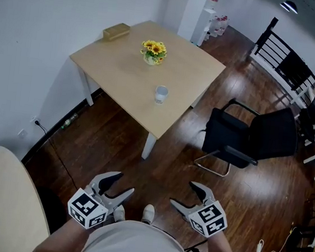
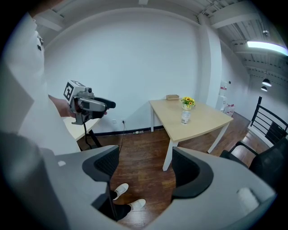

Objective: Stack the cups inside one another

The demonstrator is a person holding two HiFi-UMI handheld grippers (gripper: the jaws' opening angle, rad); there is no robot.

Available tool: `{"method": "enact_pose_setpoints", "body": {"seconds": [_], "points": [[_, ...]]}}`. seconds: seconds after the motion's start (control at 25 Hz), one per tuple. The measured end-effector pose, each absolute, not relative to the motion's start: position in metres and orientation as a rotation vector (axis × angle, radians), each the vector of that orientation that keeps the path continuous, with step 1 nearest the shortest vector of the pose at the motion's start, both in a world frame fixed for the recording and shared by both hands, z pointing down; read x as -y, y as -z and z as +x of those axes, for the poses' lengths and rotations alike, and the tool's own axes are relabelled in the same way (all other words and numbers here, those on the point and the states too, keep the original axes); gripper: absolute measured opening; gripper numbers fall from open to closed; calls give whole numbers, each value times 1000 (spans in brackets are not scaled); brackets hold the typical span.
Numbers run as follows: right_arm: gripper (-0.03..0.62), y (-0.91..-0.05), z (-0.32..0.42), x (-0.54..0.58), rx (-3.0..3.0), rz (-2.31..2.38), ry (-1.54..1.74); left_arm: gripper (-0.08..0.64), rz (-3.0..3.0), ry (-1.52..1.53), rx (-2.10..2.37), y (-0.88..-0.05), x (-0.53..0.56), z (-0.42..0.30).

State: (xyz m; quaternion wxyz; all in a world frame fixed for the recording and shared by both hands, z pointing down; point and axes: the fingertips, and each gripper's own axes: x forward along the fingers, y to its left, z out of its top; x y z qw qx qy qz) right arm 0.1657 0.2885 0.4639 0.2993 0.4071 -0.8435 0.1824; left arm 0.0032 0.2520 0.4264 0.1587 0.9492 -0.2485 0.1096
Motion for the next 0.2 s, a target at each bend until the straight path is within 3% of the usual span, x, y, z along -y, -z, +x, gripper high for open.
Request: {"method": "enact_pose_setpoints", "body": {"seconds": [0.2], "points": [[372, -460, 151, -286, 2252, 1071, -470, 244, 2715, -311, 701, -425, -250, -8]]}}
